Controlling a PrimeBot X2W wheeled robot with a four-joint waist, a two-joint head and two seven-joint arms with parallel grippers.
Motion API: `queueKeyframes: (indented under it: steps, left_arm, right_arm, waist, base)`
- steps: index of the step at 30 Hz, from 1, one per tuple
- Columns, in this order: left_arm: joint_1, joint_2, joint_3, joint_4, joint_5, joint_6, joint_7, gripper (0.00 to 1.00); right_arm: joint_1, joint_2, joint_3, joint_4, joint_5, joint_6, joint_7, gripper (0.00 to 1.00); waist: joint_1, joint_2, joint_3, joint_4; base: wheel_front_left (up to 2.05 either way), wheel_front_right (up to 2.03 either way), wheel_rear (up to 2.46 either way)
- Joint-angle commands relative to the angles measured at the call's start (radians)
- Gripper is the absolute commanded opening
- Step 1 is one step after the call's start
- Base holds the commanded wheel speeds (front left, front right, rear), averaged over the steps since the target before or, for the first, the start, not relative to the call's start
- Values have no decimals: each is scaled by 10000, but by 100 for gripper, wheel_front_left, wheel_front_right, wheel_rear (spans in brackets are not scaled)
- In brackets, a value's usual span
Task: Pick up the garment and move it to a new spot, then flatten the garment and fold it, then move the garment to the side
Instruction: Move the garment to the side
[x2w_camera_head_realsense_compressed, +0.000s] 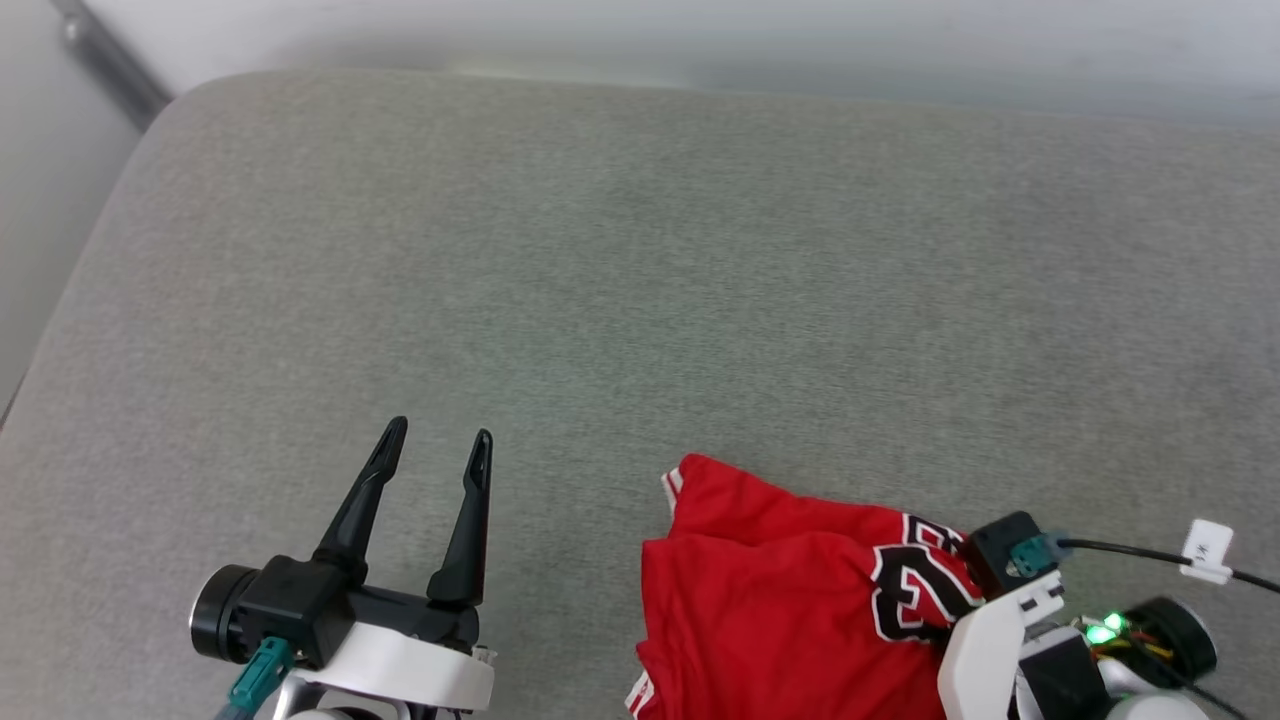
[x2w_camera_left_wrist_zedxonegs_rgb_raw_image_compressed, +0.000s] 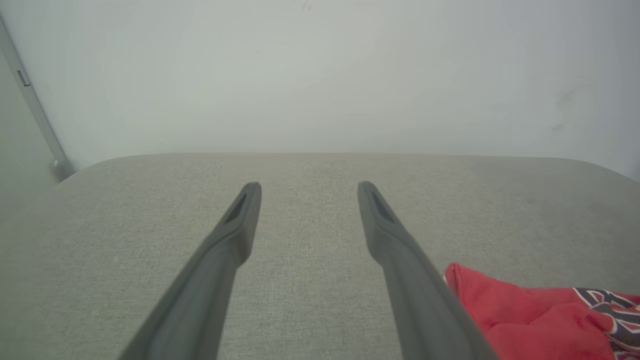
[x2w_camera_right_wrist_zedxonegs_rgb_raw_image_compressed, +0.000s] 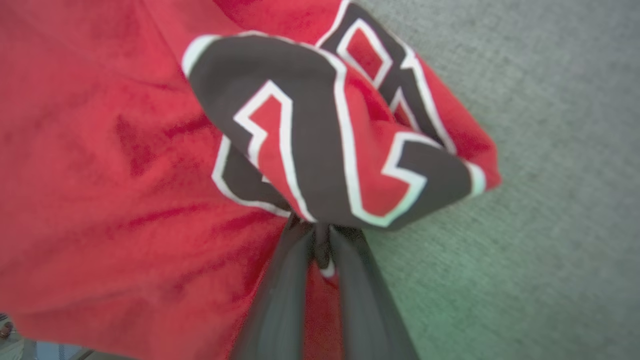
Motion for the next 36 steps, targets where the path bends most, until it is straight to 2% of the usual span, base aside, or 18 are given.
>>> queueKeyframes:
  steps: [1,7,12,18,22,26,31,36]
  left_arm:
    - [48,-19,-6,-44,-14,-7,-21,100]
    - [-2,20,-322,-156,216,-7,-21,100]
    - [-376,86,-1044,-250,420,-5,-21,100]
    - [-1053,420,-1657,-332,563,-7,-20,100]
    - [-1589,772,-2048,-418,618,-7,-21,100]
    - [-2082,1116,-2336,-522,668,-7,-21,100]
    - [-2524,1503,-2637,-640,707,-7,-21,100]
    - [-2785,1708,-2780,-813,676,-7,-21,100]
  right_arm:
    - [-214,-386,-56,218,-328,-120,-29,0]
    - [-1335,-1958,1152,-633,-1003,-68,99,0]
    - [-2574,-3758,1779,-969,-1130,-71,391,0]
    - [-3834,-5507,1877,-591,-939,-73,161,0]
    - [-4294,-6115,1425,283,-907,-73,-444,0]
    - [-4798,-6180,832,1516,-1045,-73,-1372,0]
    - [-5419,-6093,60,3351,-1415,-71,-2381,0]
    - [-6129,-6276,-549,4794,-1792,-73,-3290,0]
  waist:
    - [1,0,-88,-279]
    - [1,0,-22,-1469]
    - [1,0,396,-2574]
    - [1,0,1394,-3778]
    - [1,0,2146,-4261]
    - [1,0,2805,-4539]
    - [1,0,3428,-4539]
    - [1,0,3947,-4311]
  base:
    - [0,0,0]
    - [0,0,0]
    - [0,0,0]
    - [0,0,0]
    - [0,0,0]
    - [0,0,0]
    - [0,0,0]
    - [0,0,0]
